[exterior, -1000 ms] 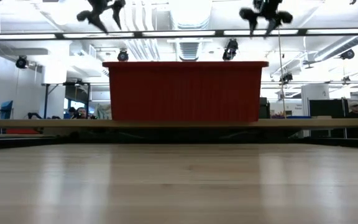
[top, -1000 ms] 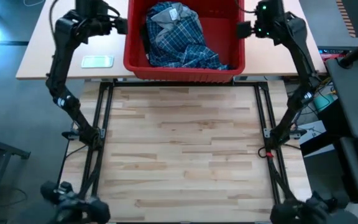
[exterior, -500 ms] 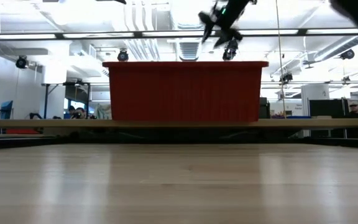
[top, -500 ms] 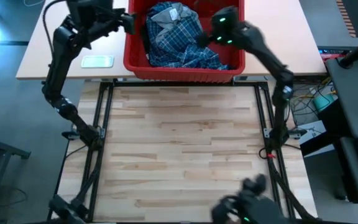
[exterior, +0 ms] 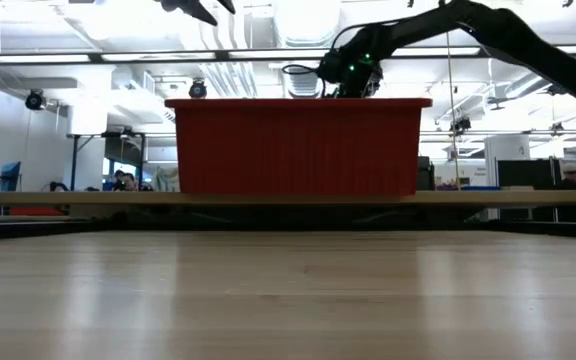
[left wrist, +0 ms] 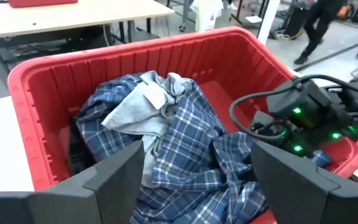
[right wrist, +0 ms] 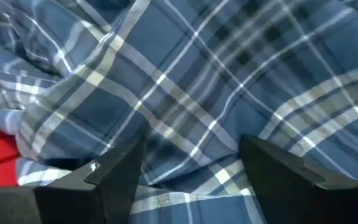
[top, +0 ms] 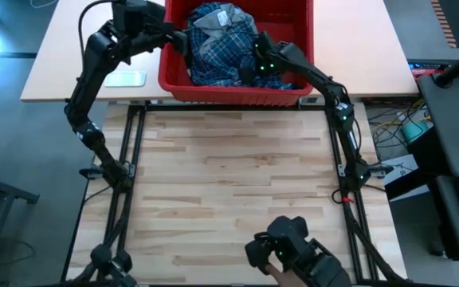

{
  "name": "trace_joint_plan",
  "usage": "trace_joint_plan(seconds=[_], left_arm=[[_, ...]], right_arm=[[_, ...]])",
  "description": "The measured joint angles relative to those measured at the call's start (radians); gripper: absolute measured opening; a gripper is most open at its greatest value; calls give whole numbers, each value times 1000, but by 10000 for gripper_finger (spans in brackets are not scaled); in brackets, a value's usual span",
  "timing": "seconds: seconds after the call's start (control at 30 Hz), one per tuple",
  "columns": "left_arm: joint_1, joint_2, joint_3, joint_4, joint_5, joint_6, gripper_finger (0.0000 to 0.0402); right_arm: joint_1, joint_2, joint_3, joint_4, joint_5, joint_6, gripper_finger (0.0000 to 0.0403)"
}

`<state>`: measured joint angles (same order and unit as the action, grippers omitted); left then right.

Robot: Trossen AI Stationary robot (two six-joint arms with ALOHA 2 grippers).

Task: Fold Laundry from Bin
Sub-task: Fold the blue patterned pants

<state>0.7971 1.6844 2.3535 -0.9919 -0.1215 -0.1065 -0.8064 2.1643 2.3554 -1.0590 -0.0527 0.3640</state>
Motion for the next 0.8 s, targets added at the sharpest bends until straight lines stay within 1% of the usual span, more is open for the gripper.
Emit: trace_joint_plan(seconds=[0.07,0.17,0.3,0.4,0.5,0.57,0.67,0.8], left_arm=[[0,0,0,4,0,10,279],[0,0,0,15,0,20,279],[0,0,0,35,0,22,279],[0,0,0,53,0,42,279],[0,0,0,58,0,47,279],[0,0,0,57,0,58,279],[0,0,0,58,0,72,279],[0,0,0,74,0,83,279]], right_arm=[[2,-1,0,1,39,-18,259],[4,-3,0,2,128,-63,242],[-1,15,1,3,155,-75,198],[-4,42,1,2,155,-78,145],[-4,50,1,2,150,-87,73],[-2,34,1,6,144,-87,27],[6,-21,0,49,132,-70,14],[30,-146,0,133,131,-56,9]])
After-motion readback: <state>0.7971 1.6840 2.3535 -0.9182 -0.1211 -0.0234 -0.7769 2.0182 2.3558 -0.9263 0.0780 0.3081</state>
